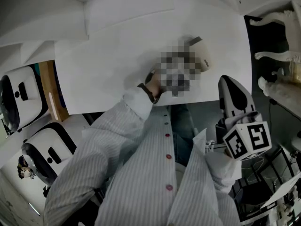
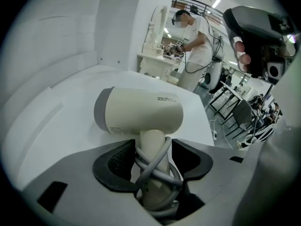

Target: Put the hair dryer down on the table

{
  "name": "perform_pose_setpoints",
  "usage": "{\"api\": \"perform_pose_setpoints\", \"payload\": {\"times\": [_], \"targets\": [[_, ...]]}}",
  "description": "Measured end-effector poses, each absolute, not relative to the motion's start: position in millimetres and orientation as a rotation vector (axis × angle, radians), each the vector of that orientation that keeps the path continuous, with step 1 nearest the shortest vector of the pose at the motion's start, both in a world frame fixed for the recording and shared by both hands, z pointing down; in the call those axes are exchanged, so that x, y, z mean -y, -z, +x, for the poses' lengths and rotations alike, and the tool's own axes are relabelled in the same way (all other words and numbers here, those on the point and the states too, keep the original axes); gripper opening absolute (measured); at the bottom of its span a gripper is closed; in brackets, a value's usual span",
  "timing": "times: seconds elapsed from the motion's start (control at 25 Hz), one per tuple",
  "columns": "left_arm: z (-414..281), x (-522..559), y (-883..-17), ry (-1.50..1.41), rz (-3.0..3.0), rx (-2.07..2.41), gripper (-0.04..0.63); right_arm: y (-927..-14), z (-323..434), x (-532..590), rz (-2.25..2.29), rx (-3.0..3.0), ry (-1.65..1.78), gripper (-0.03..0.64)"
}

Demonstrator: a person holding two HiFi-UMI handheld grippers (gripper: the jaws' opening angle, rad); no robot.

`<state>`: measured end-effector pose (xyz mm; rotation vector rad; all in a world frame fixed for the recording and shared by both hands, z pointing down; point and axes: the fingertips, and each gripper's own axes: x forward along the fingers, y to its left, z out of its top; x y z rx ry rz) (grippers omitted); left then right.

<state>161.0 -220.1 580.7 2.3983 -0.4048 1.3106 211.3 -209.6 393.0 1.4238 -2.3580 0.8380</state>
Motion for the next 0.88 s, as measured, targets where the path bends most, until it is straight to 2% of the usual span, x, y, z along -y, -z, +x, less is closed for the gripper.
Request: {"api": "perform_pose_setpoints", "payload": {"times": [0.88], "targets": [[149, 227, -551, -1.226, 2.414, 0.452, 0.25, -374, 205, 212, 1.423, 2.388, -0.771, 0.012]]}}
